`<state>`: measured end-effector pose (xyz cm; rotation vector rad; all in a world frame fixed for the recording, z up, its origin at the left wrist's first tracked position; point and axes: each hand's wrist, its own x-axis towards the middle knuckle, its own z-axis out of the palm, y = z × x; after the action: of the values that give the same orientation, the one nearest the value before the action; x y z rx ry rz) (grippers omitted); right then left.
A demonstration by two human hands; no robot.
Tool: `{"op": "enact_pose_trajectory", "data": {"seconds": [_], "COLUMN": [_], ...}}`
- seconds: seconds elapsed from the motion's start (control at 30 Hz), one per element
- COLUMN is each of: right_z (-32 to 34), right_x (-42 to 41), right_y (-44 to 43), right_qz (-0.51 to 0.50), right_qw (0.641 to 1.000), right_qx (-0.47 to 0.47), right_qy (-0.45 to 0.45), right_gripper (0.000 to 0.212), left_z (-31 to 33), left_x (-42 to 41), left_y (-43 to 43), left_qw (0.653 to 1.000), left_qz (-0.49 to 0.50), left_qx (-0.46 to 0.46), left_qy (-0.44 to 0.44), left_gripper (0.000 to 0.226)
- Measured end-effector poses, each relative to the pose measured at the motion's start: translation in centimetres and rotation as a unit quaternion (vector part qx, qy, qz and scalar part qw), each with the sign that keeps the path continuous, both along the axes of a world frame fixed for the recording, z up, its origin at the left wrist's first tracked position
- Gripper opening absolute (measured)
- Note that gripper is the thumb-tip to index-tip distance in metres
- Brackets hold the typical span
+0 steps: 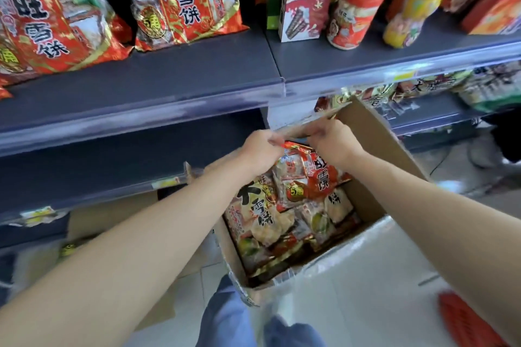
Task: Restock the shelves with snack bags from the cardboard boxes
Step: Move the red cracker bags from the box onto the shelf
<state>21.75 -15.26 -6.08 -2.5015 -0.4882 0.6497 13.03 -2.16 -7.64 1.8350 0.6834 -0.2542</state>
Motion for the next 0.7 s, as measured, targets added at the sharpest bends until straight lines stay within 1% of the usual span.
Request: {"op": "enact_pose_trajectory", "data": {"seconds": [0.07, 0.1, 0.13, 0.17, 0.2, 0.27, 0.33, 0.37, 0.5, 0.6, 0.67, 0.7], "right_z": [-1.6, -2.4, -3.3, -4.2, -5.1, -6.6, -8.2, -8.9, -11.9, -14.0, -14.9, -15.3], "right_x": [0.3, 0.4, 0.6, 0.8, 1.0, 1.6, 2.4, 2.9, 5.3, 6.4, 6.8, 7.0], "right_y": [-2.0, -2.8, -3.4, -3.9, -4.3, -4.8, -5.0, -5.1, -5.7, -5.6, -5.3, -5.2], "right_qz": [-0.008, -0.013, -0.014, -0.013, -0.012, -0.015, -0.018, -0.020, -0.069, -0.109, -0.146, -0.168], "right_qw": [0.998, 0.996, 0.994, 0.991, 0.988, 0.984, 0.982, 0.981, 0.973, 0.968, 0.964, 0.960], "right_qx": [-0.051, -0.074, -0.095, -0.115, -0.133, -0.154, -0.161, -0.164, -0.144, -0.121, -0.101, -0.085], "right_qy": [0.023, 0.037, 0.050, 0.063, 0.075, 0.086, 0.094, 0.100, 0.167, 0.193, 0.200, 0.206], "right_gripper": [0.028, 0.029, 0.030, 0.031, 0.032, 0.035, 0.038, 0.038, 0.041, 0.055, 0.065, 0.067], "left_z": [-1.5, -2.3, -3.0, -4.0, -4.7, -6.5, -8.5, -9.4, -12.2, -13.8, -14.4, -14.5], "left_x": [0.0, 0.0, 0.1, 0.3, 0.4, 0.9, 1.6, 2.1, 3.5, 4.3, 4.7, 4.8], "left_y": [-1.5, -2.1, -2.6, -2.9, -3.2, -3.7, -4.1, -4.3, -4.6, -4.6, -4.5, -4.4], "left_qw": [0.998, 0.996, 0.994, 0.991, 0.989, 0.984, 0.978, 0.975, 0.968, 0.959, 0.949, 0.944], "left_qz": [-0.007, -0.004, 0.003, 0.016, 0.029, 0.056, 0.089, 0.104, 0.147, 0.181, 0.216, 0.236], "left_qx": [-0.021, -0.033, -0.039, -0.050, -0.054, -0.065, -0.088, -0.100, -0.115, -0.137, -0.149, -0.152], "left_qy": [0.061, 0.086, 0.106, 0.122, 0.138, 0.153, 0.164, 0.168, 0.168, 0.169, 0.174, 0.176], "left_gripper": [0.028, 0.022, 0.010, 0.007, 0.014, 0.007, 0.027, 0.033, 0.045, 0.056, 0.071, 0.079]}}
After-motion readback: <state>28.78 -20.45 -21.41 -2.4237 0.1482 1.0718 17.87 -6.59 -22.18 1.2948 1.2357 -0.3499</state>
